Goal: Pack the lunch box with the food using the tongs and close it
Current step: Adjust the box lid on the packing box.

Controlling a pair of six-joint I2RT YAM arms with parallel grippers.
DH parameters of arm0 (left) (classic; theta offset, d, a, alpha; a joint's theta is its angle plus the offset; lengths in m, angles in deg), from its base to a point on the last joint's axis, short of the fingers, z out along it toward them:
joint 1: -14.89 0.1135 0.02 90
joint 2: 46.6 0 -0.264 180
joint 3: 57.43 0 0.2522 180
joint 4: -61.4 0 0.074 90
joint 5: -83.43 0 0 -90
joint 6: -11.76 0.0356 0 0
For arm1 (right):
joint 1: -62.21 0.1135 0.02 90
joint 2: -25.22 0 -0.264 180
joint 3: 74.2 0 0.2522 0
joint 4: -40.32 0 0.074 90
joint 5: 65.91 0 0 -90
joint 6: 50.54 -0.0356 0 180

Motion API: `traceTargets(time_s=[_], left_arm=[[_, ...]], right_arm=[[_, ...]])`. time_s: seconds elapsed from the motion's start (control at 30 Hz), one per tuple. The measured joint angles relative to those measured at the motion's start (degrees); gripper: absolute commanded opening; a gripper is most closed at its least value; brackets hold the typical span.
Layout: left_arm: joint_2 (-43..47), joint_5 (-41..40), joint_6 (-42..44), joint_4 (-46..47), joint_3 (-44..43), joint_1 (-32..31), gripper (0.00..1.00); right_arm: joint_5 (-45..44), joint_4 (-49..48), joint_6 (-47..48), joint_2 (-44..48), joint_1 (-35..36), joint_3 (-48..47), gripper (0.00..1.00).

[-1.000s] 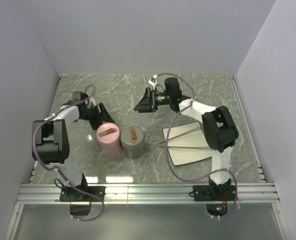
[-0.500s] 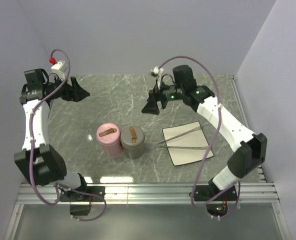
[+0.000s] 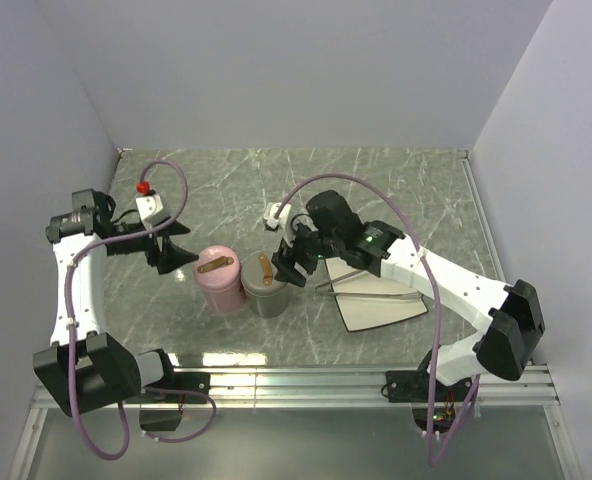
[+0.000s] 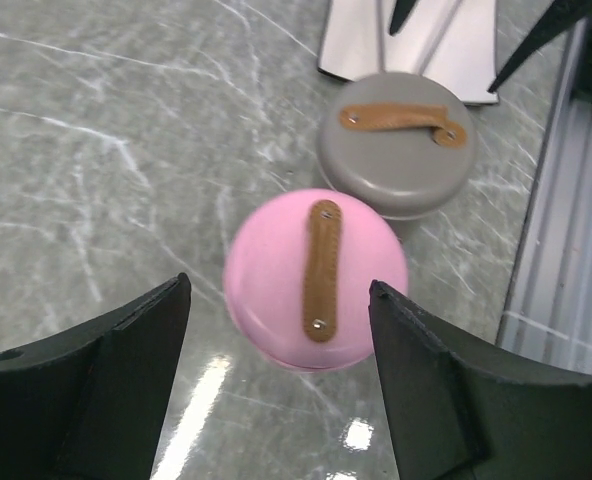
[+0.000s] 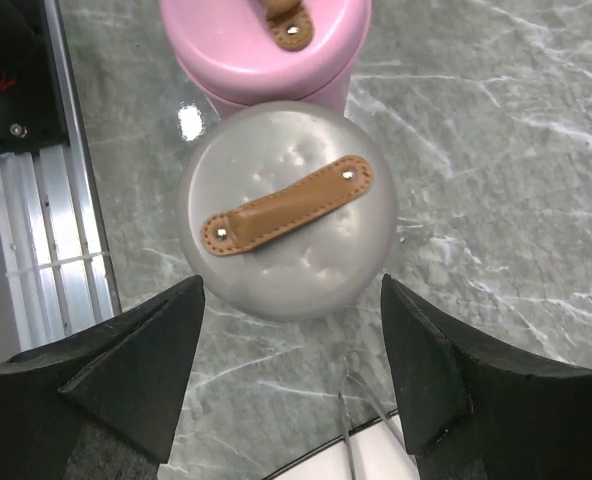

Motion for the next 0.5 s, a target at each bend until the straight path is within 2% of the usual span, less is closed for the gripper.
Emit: traceTargets(time_s=[0.1,0.23,0.5], left_arm=[[0.09,0.28,5.09,-2.21,2.67,-0.72,0.76],[1.44,0.20,6.08,-0.70,5.95,-2.60,0.75],[8.26,-3.67,-2.93,12.24,12.17,-10.45,0.75]], right_arm=[[-1.22,-1.70,0.00,-0.04,1.42,0.76,0.76],[-1.92,-4.44,-0.11,-0.68,2.73,0.76,0.75],[-4.37,-7.32,0.46,-3.06,5.66,3.17,0.75]])
